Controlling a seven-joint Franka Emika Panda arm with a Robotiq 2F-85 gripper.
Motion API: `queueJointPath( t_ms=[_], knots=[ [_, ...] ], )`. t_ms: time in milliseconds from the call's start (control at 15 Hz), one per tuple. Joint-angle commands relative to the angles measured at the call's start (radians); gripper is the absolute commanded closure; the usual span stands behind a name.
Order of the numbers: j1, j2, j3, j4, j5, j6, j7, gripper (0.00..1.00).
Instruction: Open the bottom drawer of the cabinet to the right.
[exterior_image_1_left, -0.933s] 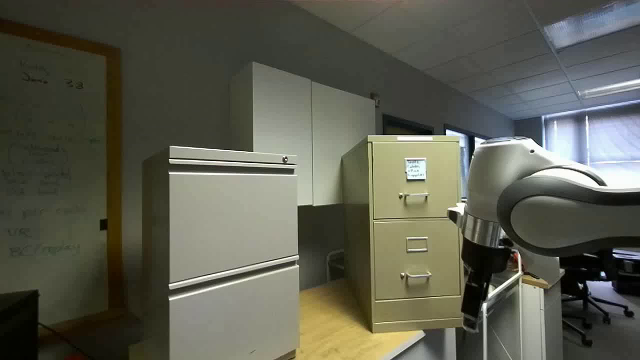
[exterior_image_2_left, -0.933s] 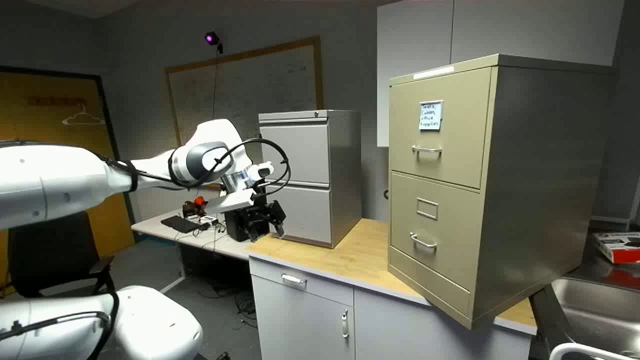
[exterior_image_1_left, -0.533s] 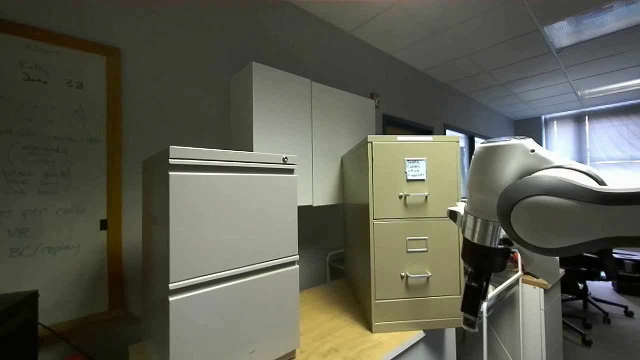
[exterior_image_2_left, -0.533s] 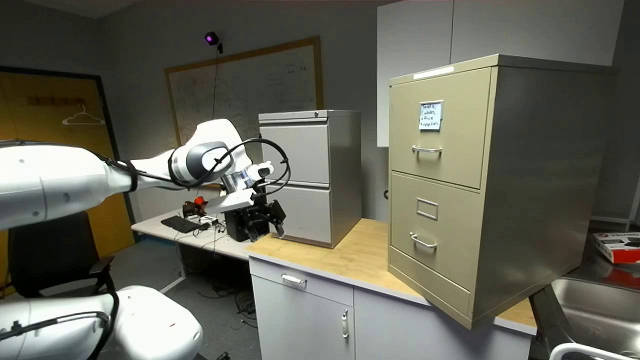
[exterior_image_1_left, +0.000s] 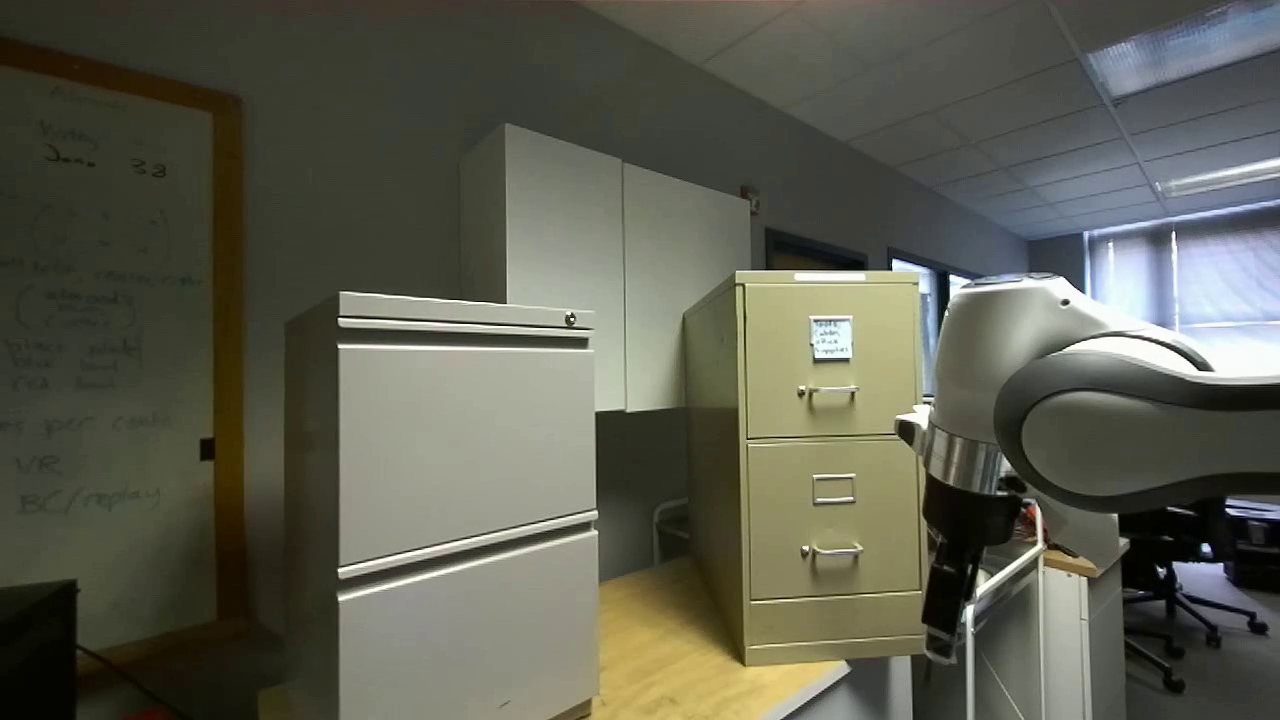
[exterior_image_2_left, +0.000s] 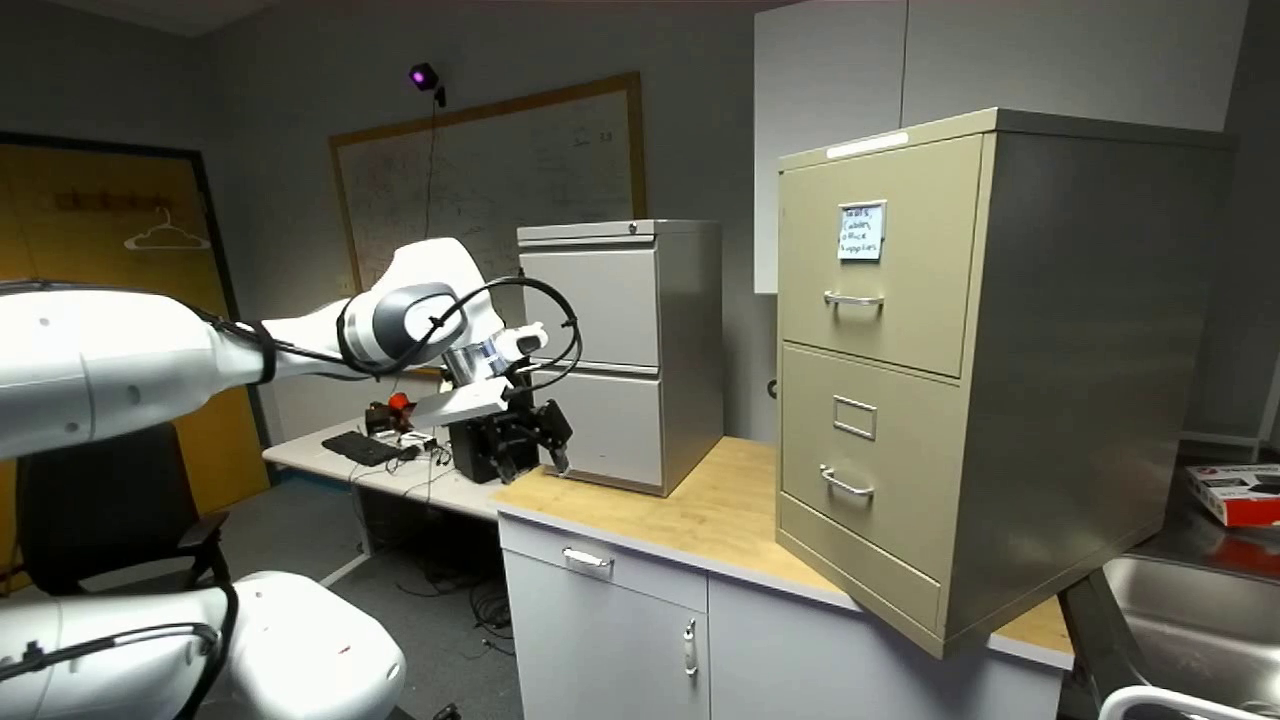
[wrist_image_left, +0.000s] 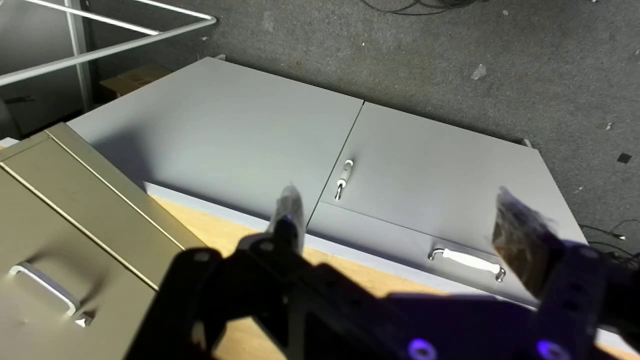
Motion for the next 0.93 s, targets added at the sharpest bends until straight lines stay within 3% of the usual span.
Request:
queueJointPath(
  t_ms=[0, 267, 867],
  knots=[
    [0.0, 0.03, -0.013, 0.021, -0.024, 0.021, 0.042, 0.0],
    [-0.02, 0.085, -0.034, 0.049, -0.028, 0.143, 0.075, 0.0],
    [-0.049, 0.362, -0.169, 0.14, 0.1, 0.619, 0.129, 0.0]
  ],
)
